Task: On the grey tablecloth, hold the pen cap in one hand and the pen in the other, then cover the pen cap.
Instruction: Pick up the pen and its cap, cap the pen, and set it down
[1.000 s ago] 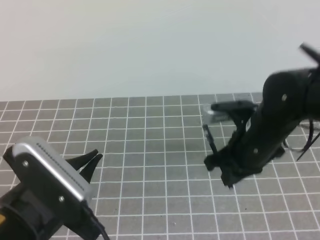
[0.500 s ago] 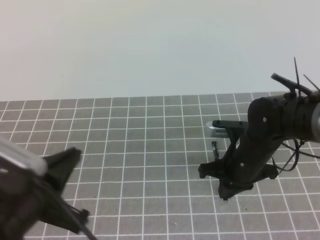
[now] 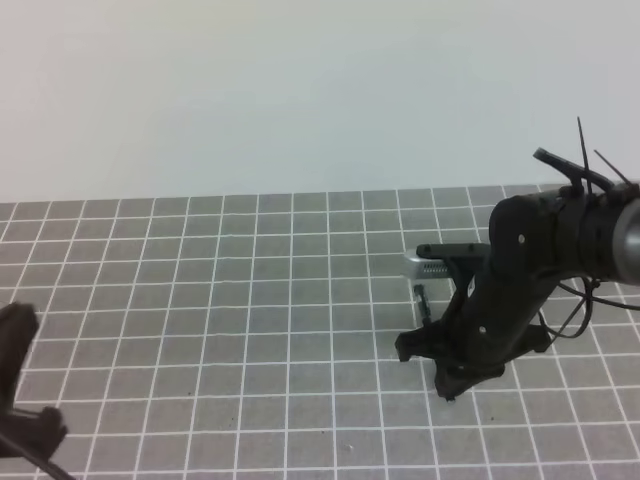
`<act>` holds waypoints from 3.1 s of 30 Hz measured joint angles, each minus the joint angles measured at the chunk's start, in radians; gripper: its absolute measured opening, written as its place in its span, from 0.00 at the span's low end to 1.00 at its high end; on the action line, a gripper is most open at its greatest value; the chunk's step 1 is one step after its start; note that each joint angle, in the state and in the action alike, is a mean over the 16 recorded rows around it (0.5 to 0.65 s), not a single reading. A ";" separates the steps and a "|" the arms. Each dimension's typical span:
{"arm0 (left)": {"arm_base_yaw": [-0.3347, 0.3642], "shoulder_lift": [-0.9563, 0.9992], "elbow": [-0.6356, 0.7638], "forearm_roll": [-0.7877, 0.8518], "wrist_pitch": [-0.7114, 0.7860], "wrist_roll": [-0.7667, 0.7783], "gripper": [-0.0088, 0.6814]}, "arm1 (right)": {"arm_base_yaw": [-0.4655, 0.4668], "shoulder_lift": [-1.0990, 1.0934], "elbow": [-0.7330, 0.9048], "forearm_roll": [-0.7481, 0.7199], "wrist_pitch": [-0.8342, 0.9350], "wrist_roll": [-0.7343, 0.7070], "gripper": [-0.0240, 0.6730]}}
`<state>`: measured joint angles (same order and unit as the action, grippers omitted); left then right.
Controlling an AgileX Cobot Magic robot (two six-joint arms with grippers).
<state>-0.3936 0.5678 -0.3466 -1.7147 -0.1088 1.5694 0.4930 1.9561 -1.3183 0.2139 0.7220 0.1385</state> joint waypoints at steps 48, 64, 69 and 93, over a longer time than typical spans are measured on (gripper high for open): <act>0.269 -0.397 0.256 1.258 0.313 -1.257 0.01 | 0.003 -0.383 -0.186 0.219 0.367 -0.336 0.05; 0.278 -0.576 0.342 1.650 0.424 -1.626 0.01 | -0.002 -0.682 0.019 -0.151 -0.078 -0.424 0.04; 0.277 -0.578 0.349 1.652 0.429 -1.609 0.01 | -0.035 -0.851 0.227 -0.204 -0.253 -0.423 0.04; 0.277 -0.578 0.349 1.653 0.434 -1.601 0.01 | -0.499 -1.818 1.115 -0.131 -0.458 -0.460 0.04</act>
<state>-0.1170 -0.0107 0.0021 -0.0617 0.3252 -0.0321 -0.0065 0.1385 -0.2029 0.0826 0.2641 -0.3212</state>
